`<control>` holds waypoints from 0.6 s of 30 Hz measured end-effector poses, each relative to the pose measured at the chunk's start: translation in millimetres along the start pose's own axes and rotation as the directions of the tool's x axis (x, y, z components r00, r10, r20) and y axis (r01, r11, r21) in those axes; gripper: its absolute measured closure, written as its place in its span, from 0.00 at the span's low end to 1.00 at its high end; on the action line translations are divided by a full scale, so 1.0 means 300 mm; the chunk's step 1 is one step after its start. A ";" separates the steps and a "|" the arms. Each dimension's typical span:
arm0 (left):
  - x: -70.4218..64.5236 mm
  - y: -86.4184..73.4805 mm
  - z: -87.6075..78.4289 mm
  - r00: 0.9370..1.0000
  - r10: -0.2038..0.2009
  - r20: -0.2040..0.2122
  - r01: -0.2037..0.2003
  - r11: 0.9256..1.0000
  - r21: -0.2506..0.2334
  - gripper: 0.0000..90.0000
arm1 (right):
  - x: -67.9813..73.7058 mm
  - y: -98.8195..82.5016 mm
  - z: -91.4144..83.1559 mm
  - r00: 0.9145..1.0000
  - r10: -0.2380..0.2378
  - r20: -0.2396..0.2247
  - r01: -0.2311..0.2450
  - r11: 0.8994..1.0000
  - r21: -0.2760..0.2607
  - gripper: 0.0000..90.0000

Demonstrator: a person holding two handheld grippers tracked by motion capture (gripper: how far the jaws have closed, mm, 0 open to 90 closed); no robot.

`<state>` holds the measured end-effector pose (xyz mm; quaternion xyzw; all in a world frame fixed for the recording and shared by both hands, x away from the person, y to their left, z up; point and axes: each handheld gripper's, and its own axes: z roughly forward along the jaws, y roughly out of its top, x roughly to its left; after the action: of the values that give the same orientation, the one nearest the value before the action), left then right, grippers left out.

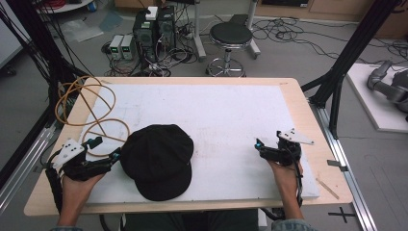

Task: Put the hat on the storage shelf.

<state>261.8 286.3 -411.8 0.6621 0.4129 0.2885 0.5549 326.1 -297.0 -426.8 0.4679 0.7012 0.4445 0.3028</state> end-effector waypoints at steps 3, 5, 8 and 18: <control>-0.021 0.014 0.007 1.000 0.013 0.021 -0.013 1.000 0.000 0.18 | 0.000 0.000 0.000 1.000 -0.003 0.001 0.003 1.000 0.001 0.15; -0.034 0.021 0.013 0.999 0.018 0.035 -0.018 1.000 0.001 0.18 | -0.001 0.000 0.000 1.000 -0.004 0.004 0.004 1.000 -0.003 0.15; -0.048 0.030 0.019 0.999 0.026 0.045 -0.026 1.000 0.000 0.18 | -0.001 0.000 -0.001 1.000 0.000 0.001 0.000 1.000 0.004 0.15; -0.098 0.063 0.051 0.995 0.041 0.087 -0.041 0.999 0.000 0.18 | -0.003 0.000 -0.003 1.000 -0.007 0.005 0.007 1.000 -0.003 0.15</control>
<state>264.3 252.4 -394.6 0.6828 0.3749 0.2702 0.5659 325.7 -298.0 -426.4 0.4662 0.7014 0.4433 0.3069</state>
